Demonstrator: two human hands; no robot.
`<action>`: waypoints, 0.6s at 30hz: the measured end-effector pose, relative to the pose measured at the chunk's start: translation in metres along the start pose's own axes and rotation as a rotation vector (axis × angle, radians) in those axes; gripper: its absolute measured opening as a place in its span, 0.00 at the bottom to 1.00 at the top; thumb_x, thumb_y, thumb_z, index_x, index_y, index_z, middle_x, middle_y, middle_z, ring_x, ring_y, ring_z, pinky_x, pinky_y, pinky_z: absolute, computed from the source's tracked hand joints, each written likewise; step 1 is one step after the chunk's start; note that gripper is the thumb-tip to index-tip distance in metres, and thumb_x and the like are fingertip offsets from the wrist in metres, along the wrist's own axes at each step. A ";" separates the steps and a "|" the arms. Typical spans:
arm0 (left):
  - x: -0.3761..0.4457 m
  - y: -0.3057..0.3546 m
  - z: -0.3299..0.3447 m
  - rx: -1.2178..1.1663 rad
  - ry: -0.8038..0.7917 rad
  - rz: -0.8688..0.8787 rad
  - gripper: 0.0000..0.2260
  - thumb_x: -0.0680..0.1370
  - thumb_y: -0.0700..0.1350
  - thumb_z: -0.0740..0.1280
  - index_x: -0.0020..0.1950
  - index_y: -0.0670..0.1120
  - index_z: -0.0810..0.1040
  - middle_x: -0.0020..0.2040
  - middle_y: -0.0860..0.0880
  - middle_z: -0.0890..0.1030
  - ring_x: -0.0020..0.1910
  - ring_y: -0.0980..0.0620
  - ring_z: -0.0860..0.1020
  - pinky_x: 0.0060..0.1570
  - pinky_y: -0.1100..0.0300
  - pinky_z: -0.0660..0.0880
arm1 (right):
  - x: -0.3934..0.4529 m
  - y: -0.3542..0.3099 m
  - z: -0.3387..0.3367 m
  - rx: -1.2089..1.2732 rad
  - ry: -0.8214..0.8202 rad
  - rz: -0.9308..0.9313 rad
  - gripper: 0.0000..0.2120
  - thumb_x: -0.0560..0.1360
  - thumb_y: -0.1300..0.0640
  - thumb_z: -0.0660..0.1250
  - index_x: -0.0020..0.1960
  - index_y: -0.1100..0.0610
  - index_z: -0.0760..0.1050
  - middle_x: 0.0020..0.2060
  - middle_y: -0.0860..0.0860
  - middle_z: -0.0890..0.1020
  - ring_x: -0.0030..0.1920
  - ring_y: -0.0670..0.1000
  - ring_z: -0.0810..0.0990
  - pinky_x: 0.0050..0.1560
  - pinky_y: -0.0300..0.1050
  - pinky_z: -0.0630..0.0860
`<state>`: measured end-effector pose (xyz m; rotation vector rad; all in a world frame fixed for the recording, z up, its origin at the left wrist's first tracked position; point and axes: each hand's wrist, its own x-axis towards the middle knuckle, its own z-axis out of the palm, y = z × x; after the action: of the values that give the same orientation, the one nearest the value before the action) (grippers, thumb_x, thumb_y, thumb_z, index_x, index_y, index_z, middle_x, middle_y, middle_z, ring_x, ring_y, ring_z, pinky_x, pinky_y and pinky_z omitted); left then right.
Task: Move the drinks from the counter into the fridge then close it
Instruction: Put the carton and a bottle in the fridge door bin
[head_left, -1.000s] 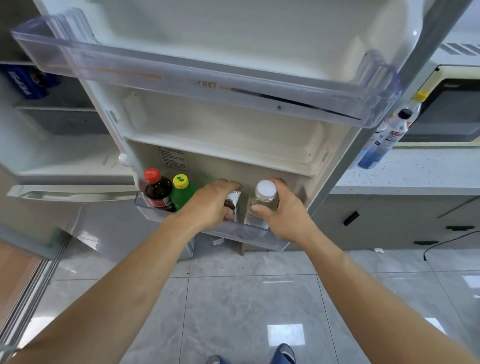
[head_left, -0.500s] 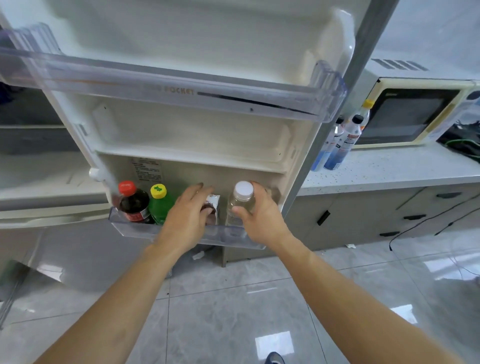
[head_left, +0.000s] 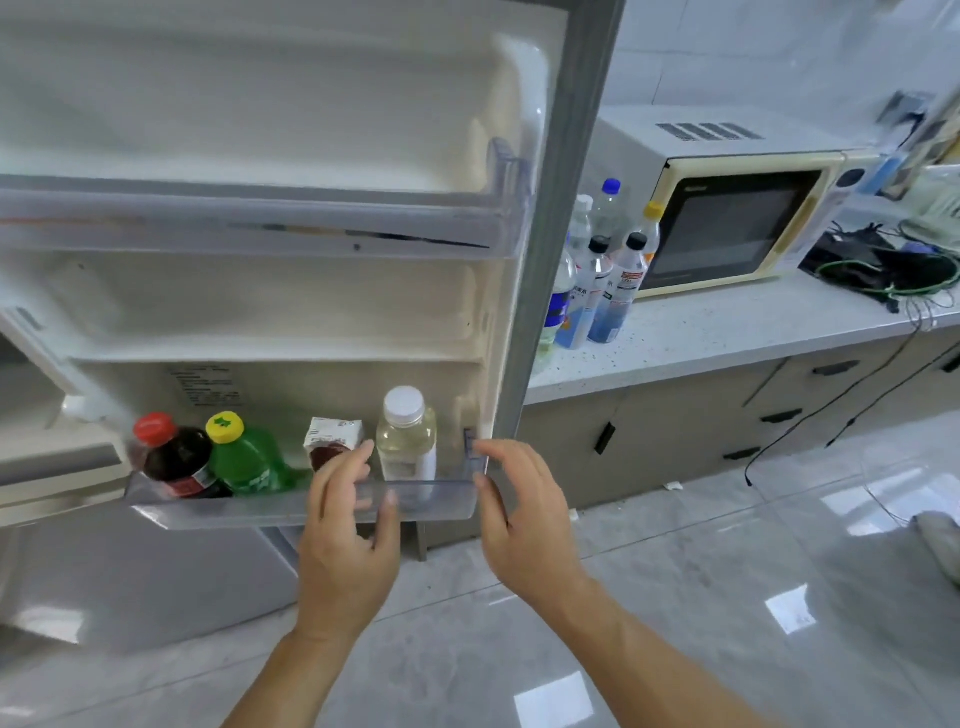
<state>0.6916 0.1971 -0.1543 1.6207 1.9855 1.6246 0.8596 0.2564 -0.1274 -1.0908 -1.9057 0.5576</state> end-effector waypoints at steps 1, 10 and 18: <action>-0.004 0.006 0.005 -0.005 -0.016 -0.018 0.23 0.77 0.36 0.67 0.71 0.47 0.70 0.64 0.55 0.69 0.59 0.57 0.76 0.55 0.66 0.76 | -0.004 0.007 -0.007 0.012 0.018 0.015 0.14 0.76 0.65 0.66 0.61 0.57 0.77 0.55 0.45 0.81 0.57 0.45 0.78 0.59 0.35 0.73; -0.043 0.068 0.093 -0.243 -0.019 -0.468 0.20 0.79 0.42 0.67 0.60 0.67 0.70 0.52 0.58 0.80 0.51 0.58 0.80 0.53 0.58 0.79 | -0.041 0.094 -0.105 0.128 0.052 0.234 0.16 0.77 0.64 0.69 0.62 0.50 0.75 0.55 0.43 0.80 0.56 0.42 0.78 0.55 0.32 0.73; -0.078 0.122 0.203 -0.425 0.065 -0.687 0.15 0.79 0.38 0.67 0.60 0.56 0.76 0.46 0.50 0.81 0.42 0.56 0.82 0.38 0.60 0.80 | -0.060 0.186 -0.202 0.199 0.039 0.456 0.15 0.77 0.61 0.69 0.60 0.46 0.75 0.53 0.39 0.81 0.54 0.40 0.78 0.56 0.44 0.77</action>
<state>0.9330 0.2514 -0.1873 0.6413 1.7631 1.6460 1.1336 0.2959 -0.1767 -1.3972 -1.5287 0.9492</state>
